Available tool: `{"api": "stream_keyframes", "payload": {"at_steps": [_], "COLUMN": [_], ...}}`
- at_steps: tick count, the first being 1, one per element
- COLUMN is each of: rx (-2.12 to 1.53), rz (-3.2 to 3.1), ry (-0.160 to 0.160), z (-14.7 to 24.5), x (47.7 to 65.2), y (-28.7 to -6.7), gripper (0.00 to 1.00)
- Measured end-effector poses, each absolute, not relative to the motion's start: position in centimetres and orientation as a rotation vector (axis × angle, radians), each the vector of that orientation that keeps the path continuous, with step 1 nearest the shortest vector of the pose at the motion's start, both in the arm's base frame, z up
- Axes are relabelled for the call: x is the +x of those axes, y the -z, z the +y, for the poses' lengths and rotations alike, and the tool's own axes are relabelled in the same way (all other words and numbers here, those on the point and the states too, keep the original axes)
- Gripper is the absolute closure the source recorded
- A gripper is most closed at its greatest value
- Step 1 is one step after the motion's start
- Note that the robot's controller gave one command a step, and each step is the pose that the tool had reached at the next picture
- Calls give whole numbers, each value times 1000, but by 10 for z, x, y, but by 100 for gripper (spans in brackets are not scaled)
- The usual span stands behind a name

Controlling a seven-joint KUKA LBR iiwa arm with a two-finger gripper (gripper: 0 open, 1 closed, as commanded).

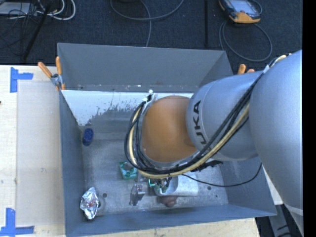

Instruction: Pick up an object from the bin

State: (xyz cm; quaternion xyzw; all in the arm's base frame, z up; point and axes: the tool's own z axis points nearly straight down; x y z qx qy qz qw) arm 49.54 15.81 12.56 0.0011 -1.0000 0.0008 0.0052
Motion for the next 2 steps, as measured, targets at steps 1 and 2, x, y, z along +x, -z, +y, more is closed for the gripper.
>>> {"api": "stream_keyframes", "payload": {"at_steps": [1, 2], "rx": [-43, -42], "rz": [-3151, -3153], "ry": [10, 10], "z": [133, 134], "x": [538, 538], "y": [-72, -76], "gripper": [0, 100]}}
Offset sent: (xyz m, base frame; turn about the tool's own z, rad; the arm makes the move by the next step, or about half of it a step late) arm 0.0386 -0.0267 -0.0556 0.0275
